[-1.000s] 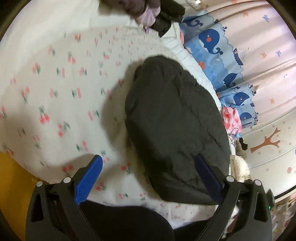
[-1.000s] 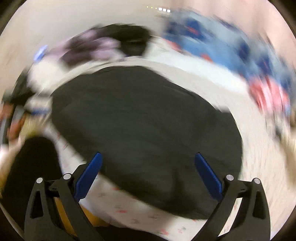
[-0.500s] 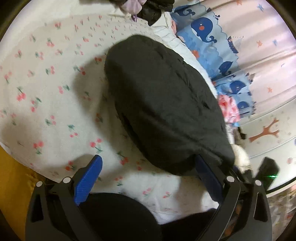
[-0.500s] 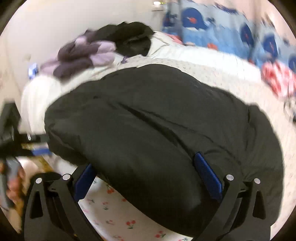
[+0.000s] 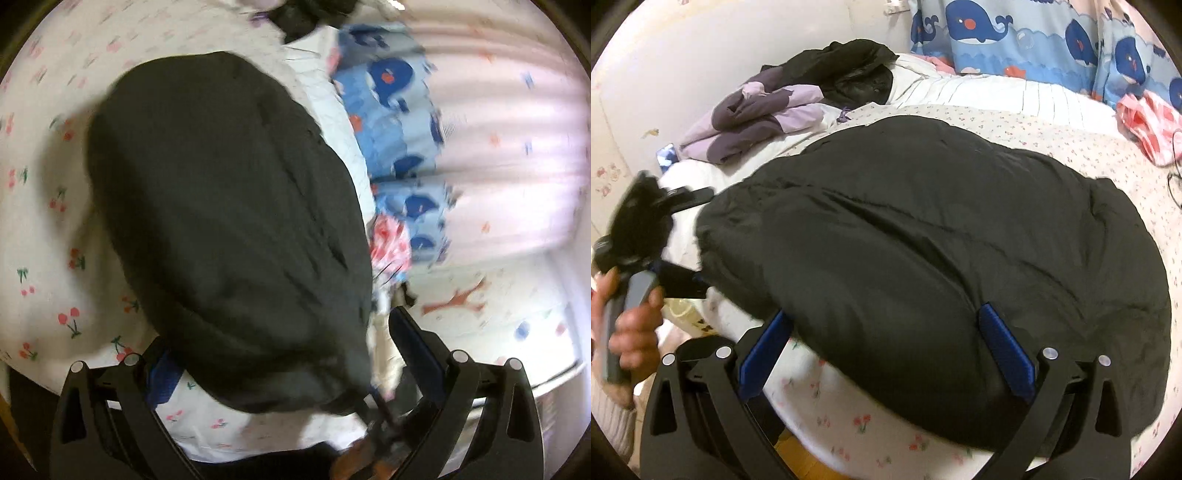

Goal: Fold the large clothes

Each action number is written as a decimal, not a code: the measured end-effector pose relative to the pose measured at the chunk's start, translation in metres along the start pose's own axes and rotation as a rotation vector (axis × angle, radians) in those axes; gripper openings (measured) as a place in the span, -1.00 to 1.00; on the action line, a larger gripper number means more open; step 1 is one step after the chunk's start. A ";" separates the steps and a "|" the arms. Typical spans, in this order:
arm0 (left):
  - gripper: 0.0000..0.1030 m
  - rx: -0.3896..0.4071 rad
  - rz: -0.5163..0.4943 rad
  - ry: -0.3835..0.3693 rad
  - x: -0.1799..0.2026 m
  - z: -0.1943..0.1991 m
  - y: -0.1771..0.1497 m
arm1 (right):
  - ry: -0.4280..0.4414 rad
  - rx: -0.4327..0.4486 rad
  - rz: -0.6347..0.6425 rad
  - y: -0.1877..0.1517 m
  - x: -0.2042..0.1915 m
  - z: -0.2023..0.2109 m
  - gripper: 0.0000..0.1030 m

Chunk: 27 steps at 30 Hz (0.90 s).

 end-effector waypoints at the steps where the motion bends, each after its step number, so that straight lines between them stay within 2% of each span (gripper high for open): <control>1: 0.86 0.000 0.028 0.021 -0.009 -0.001 0.004 | 0.029 0.009 -0.021 -0.003 0.002 0.009 0.87; 3: 0.86 0.006 0.076 0.117 -0.036 -0.004 0.015 | 0.086 0.048 -0.118 -0.012 0.022 0.041 0.87; 5: 0.85 -0.005 0.113 0.091 -0.043 -0.005 0.019 | 0.130 0.088 -0.300 -0.030 0.068 0.080 0.87; 6: 0.85 0.003 0.102 0.097 -0.039 -0.004 0.019 | 0.153 0.097 -0.406 -0.044 0.095 0.095 0.87; 8: 0.86 0.011 0.039 0.113 -0.025 -0.005 0.019 | 0.183 0.091 -0.576 -0.072 0.140 0.106 0.87; 10: 0.86 0.005 0.006 0.148 -0.013 -0.012 0.017 | 0.179 0.054 -0.701 -0.096 0.174 0.104 0.87; 11: 0.86 0.004 0.007 0.158 -0.011 -0.015 0.017 | 0.235 0.044 -0.739 -0.104 0.182 0.098 0.87; 12: 0.86 -0.001 0.007 0.166 -0.010 -0.019 0.016 | 0.306 0.028 -0.773 -0.108 0.186 0.089 0.87; 16: 0.86 0.007 0.023 0.150 -0.007 -0.016 0.018 | 0.485 -0.020 -0.842 -0.104 0.181 0.050 0.87; 18: 0.86 0.011 0.021 0.132 -0.004 -0.012 0.019 | 0.574 0.033 -0.856 -0.089 0.178 0.047 0.88; 19: 0.86 0.011 0.021 0.130 -0.003 -0.011 0.023 | 0.633 0.101 -0.848 -0.077 0.176 0.053 0.88; 20: 0.86 0.006 0.022 0.135 -0.007 -0.009 0.025 | 0.632 0.124 -0.843 -0.072 0.176 0.056 0.88; 22: 0.86 0.000 0.041 0.160 -0.020 -0.009 0.028 | 0.543 0.060 -0.858 -0.079 0.180 0.046 0.88; 24: 0.85 -0.003 0.067 0.182 -0.038 -0.008 0.029 | 0.515 0.026 -0.894 -0.093 0.189 0.038 0.83; 26: 0.83 0.000 0.074 0.178 -0.042 -0.010 0.029 | 0.570 0.099 -0.970 -0.095 0.204 0.045 0.83; 27: 0.64 0.011 0.056 0.187 -0.040 -0.011 0.029 | 0.565 0.130 -0.985 -0.093 0.209 0.048 0.83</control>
Point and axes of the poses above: each gripper's, at about its wrist camera, not at the fingertips, and z roughly against the way its jaws point, x to its right, y to its top, the point moved 7 cm from there along -z, roughly the way its jaws point, and after that the axes turned 6 degrees about -x, right-handed, at the moved point
